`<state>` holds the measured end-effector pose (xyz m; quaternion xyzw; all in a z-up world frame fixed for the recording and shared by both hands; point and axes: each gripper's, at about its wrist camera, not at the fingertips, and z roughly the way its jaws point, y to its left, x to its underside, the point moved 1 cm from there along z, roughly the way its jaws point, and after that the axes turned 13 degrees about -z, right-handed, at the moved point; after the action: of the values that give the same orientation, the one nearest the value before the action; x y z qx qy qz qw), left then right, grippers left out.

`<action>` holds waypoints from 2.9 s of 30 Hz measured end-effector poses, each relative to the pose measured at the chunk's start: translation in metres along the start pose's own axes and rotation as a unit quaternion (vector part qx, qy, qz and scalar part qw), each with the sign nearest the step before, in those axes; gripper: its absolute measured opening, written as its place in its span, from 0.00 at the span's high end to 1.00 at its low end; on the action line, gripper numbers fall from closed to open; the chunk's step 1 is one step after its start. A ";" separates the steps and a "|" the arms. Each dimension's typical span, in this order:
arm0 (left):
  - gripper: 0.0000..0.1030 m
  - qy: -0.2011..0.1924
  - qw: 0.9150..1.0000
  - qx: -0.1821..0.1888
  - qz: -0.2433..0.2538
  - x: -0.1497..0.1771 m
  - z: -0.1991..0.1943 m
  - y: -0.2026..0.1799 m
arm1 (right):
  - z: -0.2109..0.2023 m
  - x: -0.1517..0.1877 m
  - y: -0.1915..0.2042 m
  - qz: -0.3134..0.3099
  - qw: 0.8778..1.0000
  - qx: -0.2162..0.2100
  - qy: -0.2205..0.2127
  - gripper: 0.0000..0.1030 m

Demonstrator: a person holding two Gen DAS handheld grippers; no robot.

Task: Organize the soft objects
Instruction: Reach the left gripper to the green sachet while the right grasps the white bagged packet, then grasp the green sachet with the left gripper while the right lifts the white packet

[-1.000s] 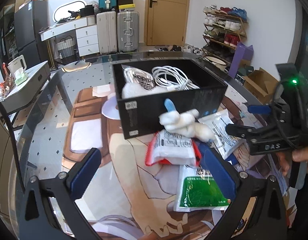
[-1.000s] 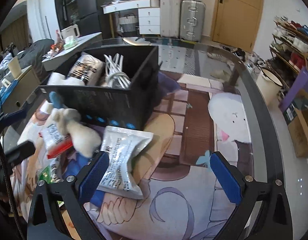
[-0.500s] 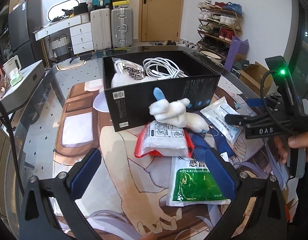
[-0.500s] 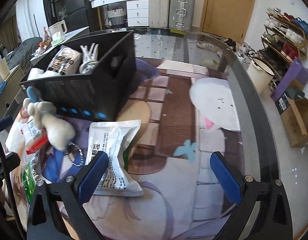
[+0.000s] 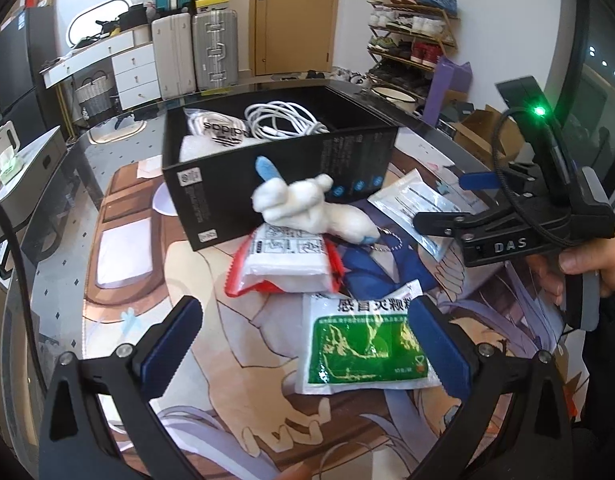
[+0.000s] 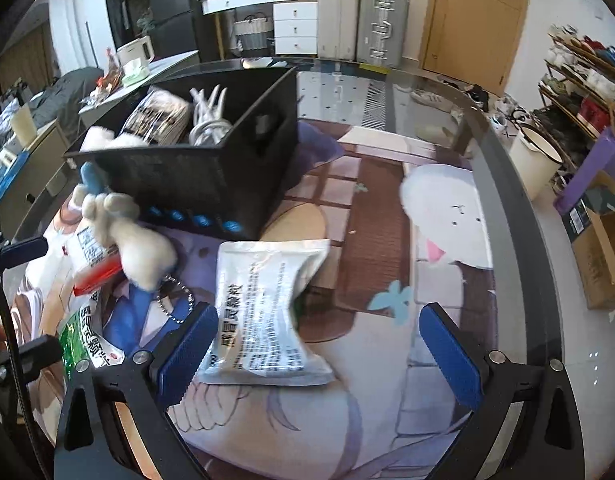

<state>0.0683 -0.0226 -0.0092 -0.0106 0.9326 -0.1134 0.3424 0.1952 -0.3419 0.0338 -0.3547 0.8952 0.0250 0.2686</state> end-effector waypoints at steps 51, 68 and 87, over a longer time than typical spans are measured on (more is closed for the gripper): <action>0.52 0.038 0.997 0.009 0.063 0.020 0.007 -0.030 | -0.027 -0.004 0.021 -0.043 0.997 -0.036 -0.050 0.70; 0.53 -0.003 0.999 0.015 0.053 0.017 -0.030 -0.024 | -0.062 -0.009 0.024 -0.051 0.994 -0.030 -0.091 0.70; 0.53 -0.053 0.998 0.013 0.030 -0.003 -0.062 -0.010 | -0.093 -0.015 0.027 -0.055 0.989 -0.023 -0.133 0.70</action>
<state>0.0298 -0.0192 0.0407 0.0158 0.9117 -0.1145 0.3943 0.1437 -0.3348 0.1172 -0.4028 0.8299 0.0780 0.3781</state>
